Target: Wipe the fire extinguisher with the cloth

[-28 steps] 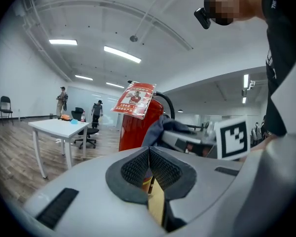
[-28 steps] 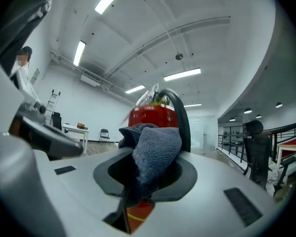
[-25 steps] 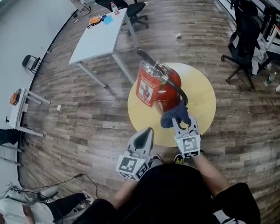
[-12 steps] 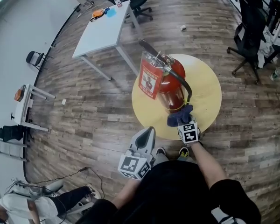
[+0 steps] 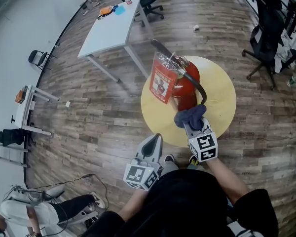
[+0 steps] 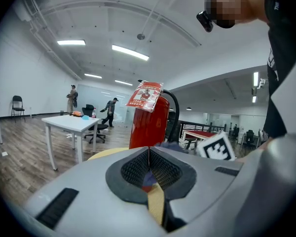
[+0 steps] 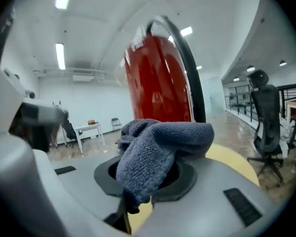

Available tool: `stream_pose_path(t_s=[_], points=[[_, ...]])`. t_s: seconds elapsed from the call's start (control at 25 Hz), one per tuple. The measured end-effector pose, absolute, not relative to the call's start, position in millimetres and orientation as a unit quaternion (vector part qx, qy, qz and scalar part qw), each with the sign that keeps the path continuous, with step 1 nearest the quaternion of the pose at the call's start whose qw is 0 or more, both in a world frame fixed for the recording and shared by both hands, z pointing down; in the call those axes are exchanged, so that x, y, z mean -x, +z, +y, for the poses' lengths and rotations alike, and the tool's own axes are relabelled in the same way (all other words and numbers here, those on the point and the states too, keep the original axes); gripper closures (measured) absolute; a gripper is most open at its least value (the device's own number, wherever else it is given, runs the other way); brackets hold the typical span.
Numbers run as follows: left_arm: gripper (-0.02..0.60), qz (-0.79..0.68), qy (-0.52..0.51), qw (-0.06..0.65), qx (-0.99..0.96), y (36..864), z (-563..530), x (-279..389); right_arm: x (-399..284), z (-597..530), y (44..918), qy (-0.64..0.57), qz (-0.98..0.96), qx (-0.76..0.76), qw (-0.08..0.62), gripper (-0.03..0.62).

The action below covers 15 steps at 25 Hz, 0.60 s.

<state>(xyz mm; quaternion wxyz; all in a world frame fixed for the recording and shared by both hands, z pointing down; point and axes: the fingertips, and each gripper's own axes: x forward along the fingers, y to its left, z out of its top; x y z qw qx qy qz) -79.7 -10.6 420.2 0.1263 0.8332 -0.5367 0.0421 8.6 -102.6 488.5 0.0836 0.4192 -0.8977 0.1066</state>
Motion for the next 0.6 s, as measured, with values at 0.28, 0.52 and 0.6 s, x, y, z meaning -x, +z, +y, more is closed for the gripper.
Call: stream_pose_path(t_s=[0.28,0.52,0.6], points=[[0.557,-0.529,0.031,0.121,-0.840,415,-17,73,-1,-98,296,0.012,-0.902,-0.428,-0.052,0.505],[0.558,-0.529,0.029,0.123,-0.839,415,-13,78,10,-101,297,0.058,-0.893,-0.440,-0.068,0.505],[0.558,-0.531,0.030,0.128,-0.837,416,-11,84,21,-97,310,0.076,-0.897,-0.432,-0.058,0.505]])
